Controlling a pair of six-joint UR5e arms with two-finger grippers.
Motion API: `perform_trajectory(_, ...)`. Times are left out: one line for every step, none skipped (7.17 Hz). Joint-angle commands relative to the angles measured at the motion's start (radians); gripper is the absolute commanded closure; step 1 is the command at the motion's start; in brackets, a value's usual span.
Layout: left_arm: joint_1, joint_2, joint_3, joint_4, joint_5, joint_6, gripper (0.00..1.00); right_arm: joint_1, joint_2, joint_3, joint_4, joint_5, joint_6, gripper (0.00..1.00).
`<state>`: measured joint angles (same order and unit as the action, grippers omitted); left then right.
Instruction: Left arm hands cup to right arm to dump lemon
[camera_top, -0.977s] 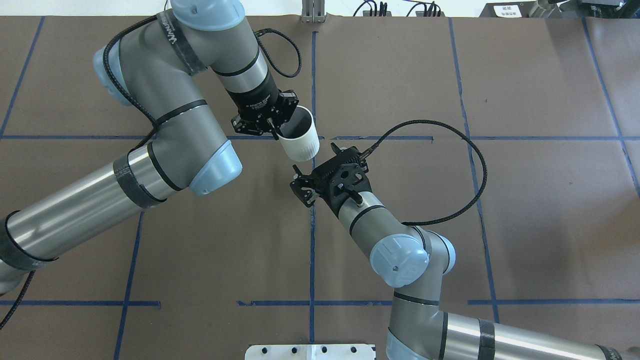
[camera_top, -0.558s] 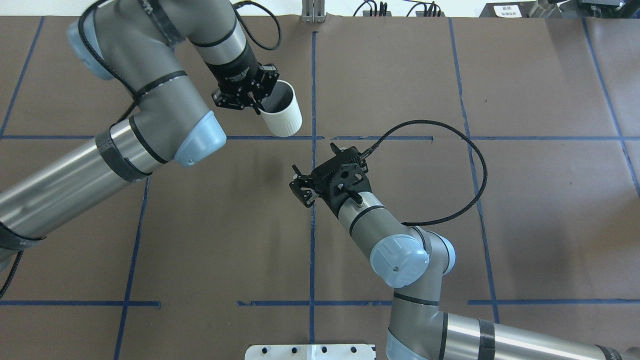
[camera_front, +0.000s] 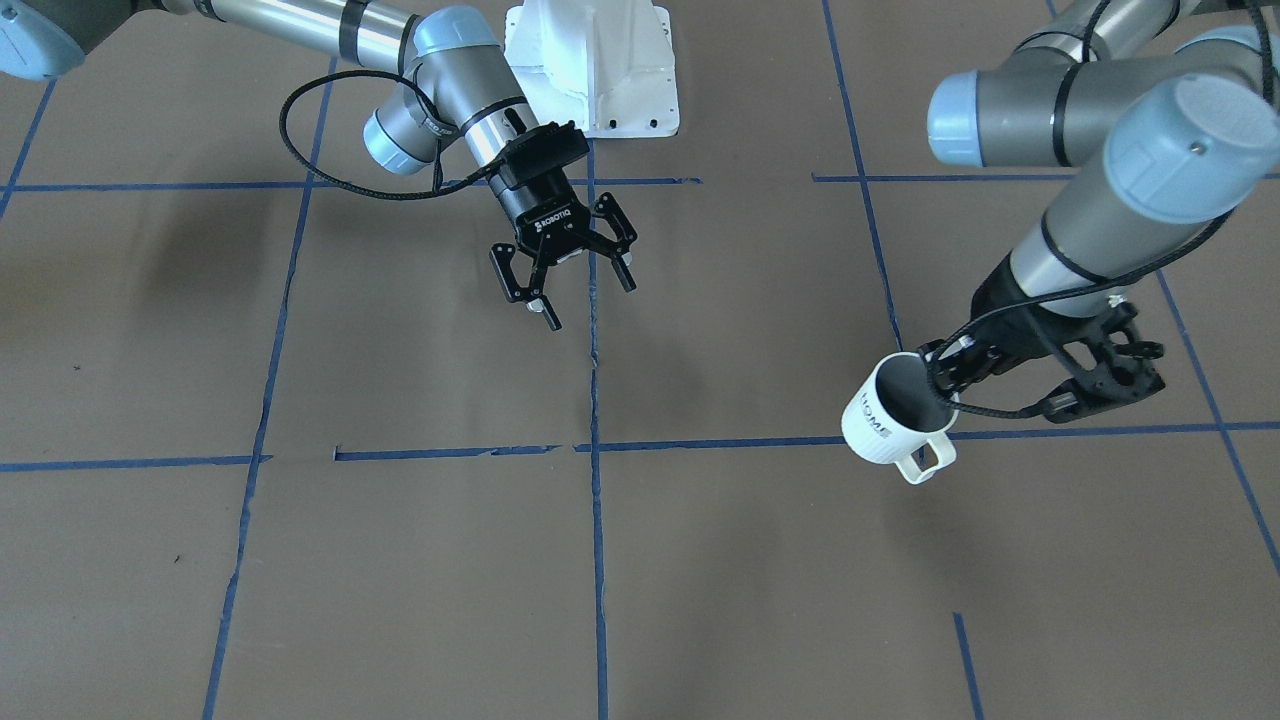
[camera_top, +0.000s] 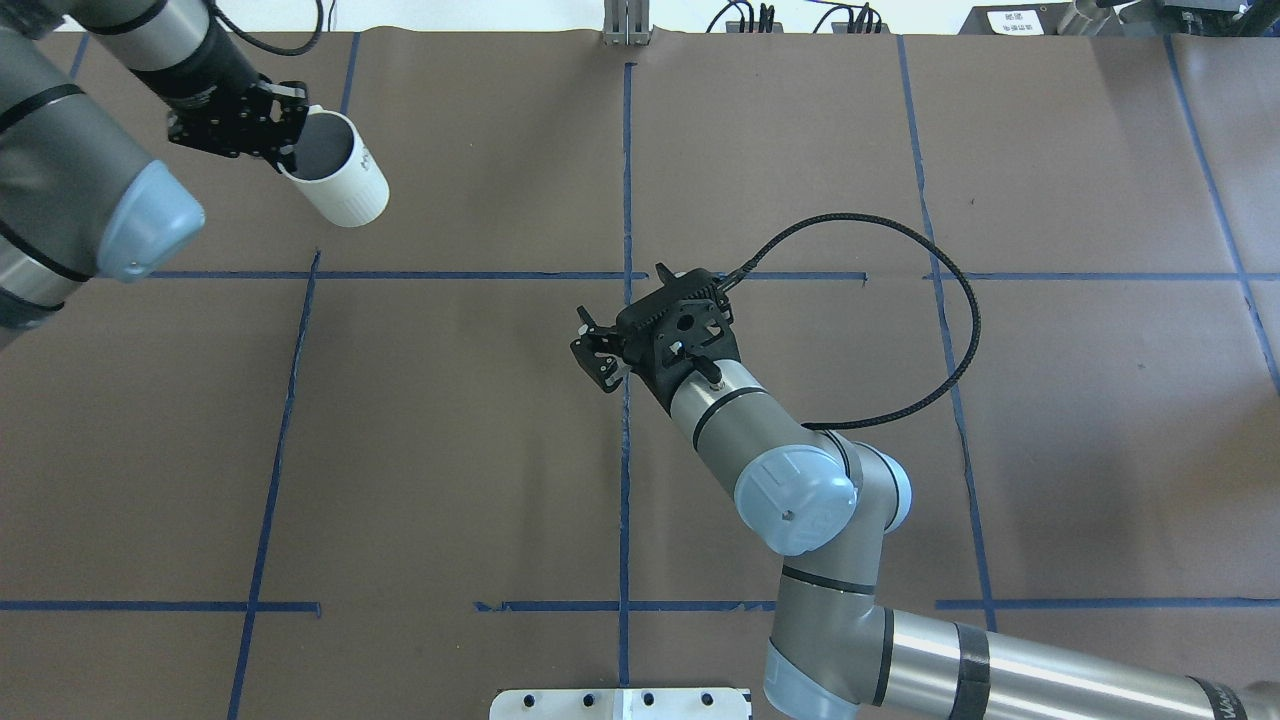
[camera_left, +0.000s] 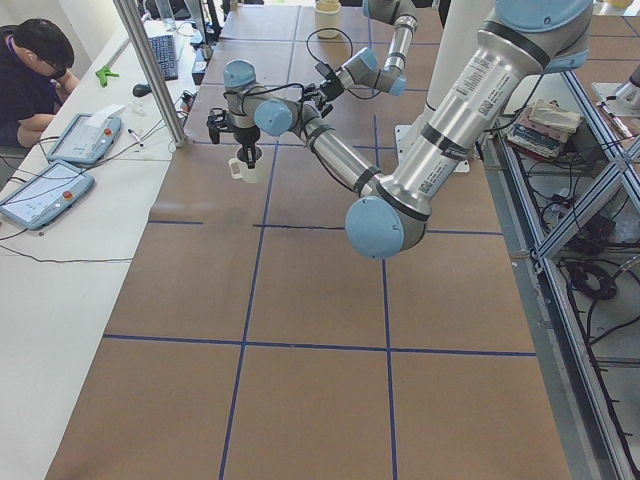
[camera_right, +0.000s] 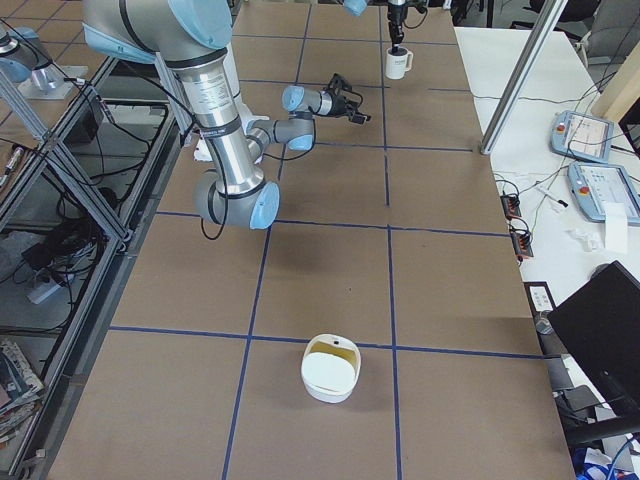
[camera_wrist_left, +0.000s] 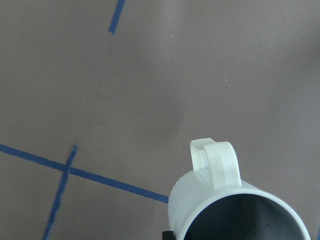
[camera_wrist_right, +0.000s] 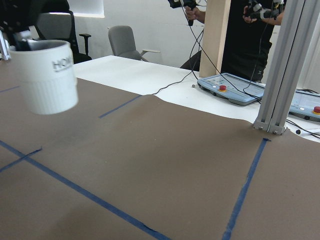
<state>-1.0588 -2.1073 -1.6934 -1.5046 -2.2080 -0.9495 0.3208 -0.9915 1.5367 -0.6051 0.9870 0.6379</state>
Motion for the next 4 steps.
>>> perform_trajectory(-0.05,0.085,-0.106,0.098,0.001,0.202,1.0,0.106,0.001,0.014,-0.149,0.206,0.09,0.0)
perform_trajectory(-0.064,0.142,-0.144,0.107,0.001,0.278,1.0,0.177,0.001,0.046,-0.28,0.336,0.118,0.0)
perform_trajectory(-0.097,0.211,-0.179,0.107,-0.001,0.357,1.0,0.235,-0.002,0.069,-0.406,0.407,0.118,0.0)
perform_trajectory(-0.111,0.263,-0.196,0.107,-0.001,0.414,1.0,0.31,-0.009,0.085,-0.489,0.509,0.115,0.0)
